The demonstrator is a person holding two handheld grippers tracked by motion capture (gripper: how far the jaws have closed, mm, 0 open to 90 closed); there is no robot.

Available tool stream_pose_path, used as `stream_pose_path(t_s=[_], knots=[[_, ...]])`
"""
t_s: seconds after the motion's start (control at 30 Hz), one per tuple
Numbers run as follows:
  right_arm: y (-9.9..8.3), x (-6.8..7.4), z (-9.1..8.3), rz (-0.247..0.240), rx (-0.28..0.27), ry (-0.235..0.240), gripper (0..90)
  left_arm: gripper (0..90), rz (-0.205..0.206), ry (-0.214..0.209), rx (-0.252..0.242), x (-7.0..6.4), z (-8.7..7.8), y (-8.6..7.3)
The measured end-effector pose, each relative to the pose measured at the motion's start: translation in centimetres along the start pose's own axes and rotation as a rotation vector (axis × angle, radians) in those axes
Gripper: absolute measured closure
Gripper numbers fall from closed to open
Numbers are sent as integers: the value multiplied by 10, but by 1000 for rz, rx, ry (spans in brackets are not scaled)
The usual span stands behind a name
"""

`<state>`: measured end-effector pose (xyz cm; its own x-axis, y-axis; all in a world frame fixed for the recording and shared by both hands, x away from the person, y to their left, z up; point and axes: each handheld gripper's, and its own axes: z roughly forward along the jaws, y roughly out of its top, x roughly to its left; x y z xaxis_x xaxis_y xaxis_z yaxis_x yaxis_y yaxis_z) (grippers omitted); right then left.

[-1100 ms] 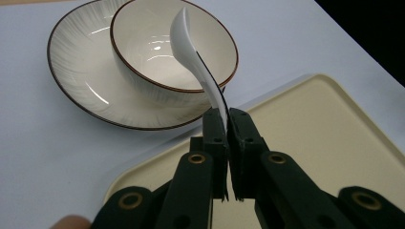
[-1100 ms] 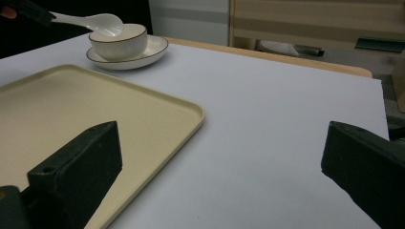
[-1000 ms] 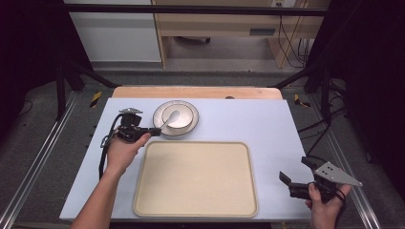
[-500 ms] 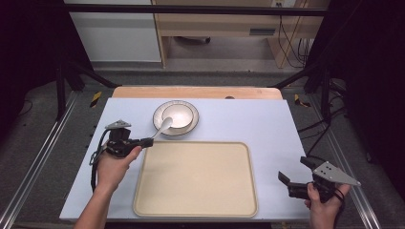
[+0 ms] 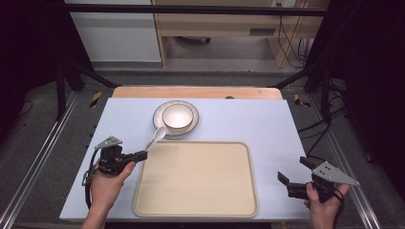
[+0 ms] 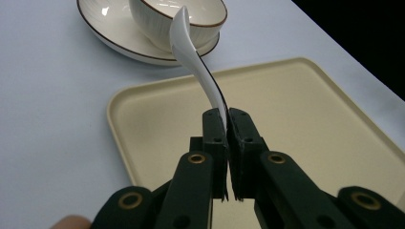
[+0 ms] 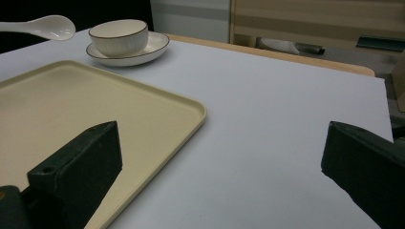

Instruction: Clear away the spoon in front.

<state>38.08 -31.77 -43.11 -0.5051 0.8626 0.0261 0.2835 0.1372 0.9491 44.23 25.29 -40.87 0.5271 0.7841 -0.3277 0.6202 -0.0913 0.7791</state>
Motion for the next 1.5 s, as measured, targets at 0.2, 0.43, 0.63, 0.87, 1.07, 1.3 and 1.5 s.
stream_pose_path(t_s=[0.2,0.43,0.63,0.87,1.07,1.3,1.5], knots=[[0,0,-1,0,-4,2,5,867,1,0,16,-3,2,-11],[0,0,-1,2,-3,-1,5,866,-15,-1,19,-4,3,-22],[-1,1,0,4,4,6,5,867,-38,-3,28,-4,9,-35],[-1,1,0,8,3,4,5,865,-52,16,41,-5,14,-44],[-1,1,0,7,3,5,5,864,-61,38,59,-3,17,-50],[-1,1,0,10,-1,4,5,864,-56,76,56,-5,18,-51],[-2,0,1,6,1,3,5,864,-58,83,70,-4,20,-54]])
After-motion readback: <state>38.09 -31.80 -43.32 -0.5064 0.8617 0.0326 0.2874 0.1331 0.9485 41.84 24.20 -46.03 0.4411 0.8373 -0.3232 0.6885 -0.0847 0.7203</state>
